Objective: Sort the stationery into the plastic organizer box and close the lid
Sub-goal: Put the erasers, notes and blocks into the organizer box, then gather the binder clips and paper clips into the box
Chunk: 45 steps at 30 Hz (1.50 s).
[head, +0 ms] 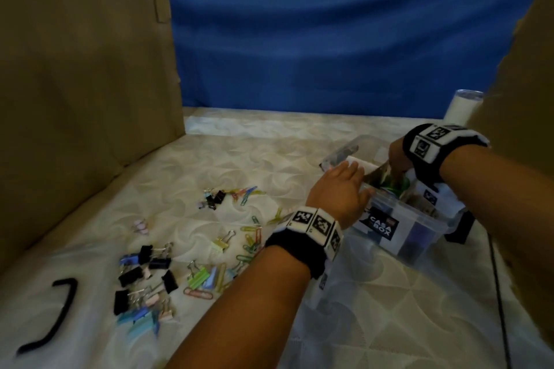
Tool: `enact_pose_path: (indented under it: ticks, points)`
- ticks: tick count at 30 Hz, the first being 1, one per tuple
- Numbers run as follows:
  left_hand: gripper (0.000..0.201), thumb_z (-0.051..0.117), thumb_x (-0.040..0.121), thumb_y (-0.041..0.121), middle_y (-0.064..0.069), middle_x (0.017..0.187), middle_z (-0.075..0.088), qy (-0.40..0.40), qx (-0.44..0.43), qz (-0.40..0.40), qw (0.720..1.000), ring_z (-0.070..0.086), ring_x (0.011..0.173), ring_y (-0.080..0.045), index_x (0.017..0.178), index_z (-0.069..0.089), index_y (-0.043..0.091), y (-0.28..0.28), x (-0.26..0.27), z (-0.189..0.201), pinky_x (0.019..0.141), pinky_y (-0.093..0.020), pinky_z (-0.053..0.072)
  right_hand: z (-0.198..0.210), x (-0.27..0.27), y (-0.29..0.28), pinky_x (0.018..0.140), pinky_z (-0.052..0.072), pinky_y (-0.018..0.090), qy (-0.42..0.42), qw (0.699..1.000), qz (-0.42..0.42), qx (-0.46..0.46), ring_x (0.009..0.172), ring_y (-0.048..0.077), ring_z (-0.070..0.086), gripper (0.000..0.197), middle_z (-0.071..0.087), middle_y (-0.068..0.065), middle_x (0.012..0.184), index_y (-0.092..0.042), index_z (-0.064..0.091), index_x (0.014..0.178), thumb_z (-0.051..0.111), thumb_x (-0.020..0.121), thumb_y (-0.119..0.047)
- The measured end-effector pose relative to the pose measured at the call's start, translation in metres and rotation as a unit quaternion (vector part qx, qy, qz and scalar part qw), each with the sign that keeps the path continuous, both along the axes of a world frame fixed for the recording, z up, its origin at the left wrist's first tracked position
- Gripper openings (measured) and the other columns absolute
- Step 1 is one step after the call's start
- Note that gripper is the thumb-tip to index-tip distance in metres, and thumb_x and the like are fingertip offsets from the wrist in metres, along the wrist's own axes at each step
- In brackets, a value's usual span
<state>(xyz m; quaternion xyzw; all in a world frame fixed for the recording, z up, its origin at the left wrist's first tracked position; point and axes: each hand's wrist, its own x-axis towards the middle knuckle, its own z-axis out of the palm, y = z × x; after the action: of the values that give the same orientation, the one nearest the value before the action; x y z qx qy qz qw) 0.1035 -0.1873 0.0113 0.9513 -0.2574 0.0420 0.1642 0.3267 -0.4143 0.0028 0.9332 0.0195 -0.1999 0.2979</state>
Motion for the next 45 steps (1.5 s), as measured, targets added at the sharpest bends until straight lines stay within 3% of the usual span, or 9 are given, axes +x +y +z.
enact_pose_path:
  ticks: [2, 8, 14, 22, 29, 34, 40, 43, 45]
  points:
    - [0.057, 0.030, 0.102, 0.037, -0.008, 0.159, 0.019, 0.012, -0.001, 0.000, 1.000, 0.013, 0.148, -0.020, 0.150, 0.023, 0.008, 0.001, -0.001, 0.002, 0.119, -0.031, 0.009, 0.016, -0.009, 0.005, 0.079, 0.051, 0.033, -0.004, 1.000, 0.021, 0.009, 0.075, 0.019, 0.055, 0.032, 0.059, 0.001, 0.082, -0.026, 0.055, 0.062, 0.082, 0.051, -0.037]
    - [0.053, 0.046, 0.097, 0.016, -0.004, 0.158, 0.024, 0.070, -0.033, -0.035, 0.996, 0.023, 0.146, -0.021, 0.148, 0.031, 0.016, 0.018, 0.003, 0.019, 0.116, -0.031, 0.019, 0.122, -0.184, 0.112, 0.098, 0.042, 0.034, -0.108, 0.980, 0.040, 0.164, 0.114, 0.027, 0.054, 0.029, 0.055, 0.011, 0.128, -0.005, 0.058, 0.120, 0.040, 0.100, -0.016]
    - [0.042, 0.043, 0.098, 0.012, -0.005, 0.157, 0.027, -0.011, -0.088, -0.015, 0.996, 0.034, 0.140, -0.025, 0.139, 0.048, 0.024, 0.100, -0.036, 0.034, 0.113, -0.034, 0.031, 0.135, -0.283, 0.163, 0.074, 0.040, 0.036, -0.230, 0.877, 0.125, 0.402, 0.089, 0.028, 0.050, 0.009, 0.056, 0.009, 0.103, -0.015, 0.048, 0.099, 0.049, 0.090, -0.017]
    - [0.033, 0.043, 0.099, 0.030, 0.002, 0.144, 0.045, 0.108, 0.001, 0.106, 0.988, 0.045, 0.129, -0.015, 0.130, 0.056, 0.025, 0.241, -0.101, 0.006, 0.103, -0.024, 0.034, 0.006, -0.376, 0.265, 0.065, 0.043, 0.033, 0.206, 0.882, 0.221, 0.362, 0.083, 0.026, 0.054, 0.034, 0.057, 0.006, 0.096, -0.014, 0.049, 0.108, 0.063, 0.083, -0.031]
    - [0.034, 0.046, 0.097, 0.036, 0.005, 0.135, 0.052, 0.181, 0.027, 0.132, 0.974, 0.052, 0.117, -0.013, 0.130, 0.054, 0.030, 0.272, -0.132, -0.014, 0.095, -0.026, 0.042, -0.020, -0.396, 0.288, 0.065, 0.045, 0.029, 0.202, 0.895, 0.273, 0.290, 0.089, 0.025, 0.057, 0.027, 0.060, 0.008, 0.107, -0.015, 0.053, 0.111, 0.060, 0.087, -0.027]
    - [0.036, 0.051, 0.095, 0.037, 0.007, 0.132, 0.053, 0.184, 0.034, 0.116, 0.975, 0.054, 0.114, -0.012, 0.130, 0.053, 0.032, 0.273, -0.127, -0.021, 0.095, -0.026, 0.044, 0.026, -0.359, 0.234, 0.068, 0.046, 0.035, 0.114, 0.890, 0.132, 0.420, 0.078, 0.021, 0.054, 0.016, 0.065, 0.010, 0.096, -0.010, 0.057, 0.102, 0.051, 0.090, -0.020]
    - [0.042, 0.069, 0.082, 0.037, 0.008, 0.114, 0.052, 0.215, 0.057, 0.122, 0.967, 0.059, 0.093, -0.006, 0.122, 0.055, 0.034, 0.270, -0.126, -0.032, 0.083, -0.021, 0.047, 0.087, -0.307, 0.099, 0.086, 0.046, 0.042, -0.330, 0.818, -0.192, 0.431, 0.097, 0.035, 0.058, 0.033, 0.057, 0.020, 0.116, -0.002, 0.051, 0.119, 0.037, 0.096, -0.021]
    - [0.049, 0.073, 0.078, 0.039, 0.009, 0.111, 0.051, 0.233, 0.074, 0.121, 0.962, 0.057, 0.093, -0.006, 0.122, 0.054, 0.034, 0.264, -0.126, -0.032, 0.085, -0.022, 0.047, 0.090, -0.288, 0.069, 0.071, 0.042, 0.035, -0.304, 0.826, -0.283, 0.381, 0.075, 0.029, 0.054, 0.024, 0.056, 0.019, 0.103, -0.004, 0.054, 0.105, 0.046, 0.093, -0.023]
    - [0.050, 0.073, 0.077, 0.039, 0.007, 0.114, 0.051, 0.234, 0.088, 0.123, 0.961, 0.056, 0.096, -0.009, 0.123, 0.053, 0.034, 0.258, -0.124, -0.031, 0.085, -0.022, 0.045, 0.083, -0.278, 0.058, 0.083, 0.049, 0.040, -0.265, 0.868, -0.280, 0.312, 0.095, 0.035, 0.060, 0.048, 0.058, 0.018, 0.115, -0.004, 0.054, 0.118, 0.061, 0.079, -0.031]
